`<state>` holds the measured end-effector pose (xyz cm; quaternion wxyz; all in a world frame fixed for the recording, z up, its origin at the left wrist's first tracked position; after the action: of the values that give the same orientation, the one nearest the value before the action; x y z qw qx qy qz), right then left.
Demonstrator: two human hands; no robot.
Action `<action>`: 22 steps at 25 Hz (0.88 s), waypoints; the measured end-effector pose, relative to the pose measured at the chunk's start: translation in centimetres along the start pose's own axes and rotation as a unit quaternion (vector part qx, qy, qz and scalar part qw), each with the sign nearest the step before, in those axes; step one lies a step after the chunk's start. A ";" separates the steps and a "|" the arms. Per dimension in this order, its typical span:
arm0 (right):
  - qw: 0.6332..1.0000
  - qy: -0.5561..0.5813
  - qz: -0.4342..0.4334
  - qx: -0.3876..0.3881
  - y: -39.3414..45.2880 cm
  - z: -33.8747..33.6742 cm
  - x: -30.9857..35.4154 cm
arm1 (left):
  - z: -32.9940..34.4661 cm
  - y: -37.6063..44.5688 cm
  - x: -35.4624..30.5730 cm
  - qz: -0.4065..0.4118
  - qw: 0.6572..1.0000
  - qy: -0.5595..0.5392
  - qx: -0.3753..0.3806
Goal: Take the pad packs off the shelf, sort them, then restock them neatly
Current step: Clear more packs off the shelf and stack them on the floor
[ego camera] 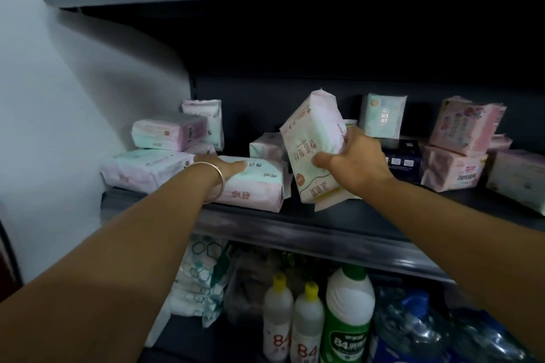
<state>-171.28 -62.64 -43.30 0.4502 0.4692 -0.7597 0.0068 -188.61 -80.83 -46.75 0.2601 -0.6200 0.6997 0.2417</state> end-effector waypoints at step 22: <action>0.990 0.112 -0.040 0.082 -8.2 -4.1 3.8 | -7.5 -13.1 2.0 0.033 0.900 -0.427 0.078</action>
<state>-163.15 -68.16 -41.64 0.4925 0.5305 -0.6821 0.1035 -176.22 -88.72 -42.68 0.5734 -0.4114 0.5579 0.4366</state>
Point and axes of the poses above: each hand's wrist, its own y-axis towards the middle knuckle, its own z-axis out of the palm, x = y × z, the point moved 1 cm from there along y, towards the middle knuckle, and after that the axes turned 2 degrees about -x, right-handed, at the moved point
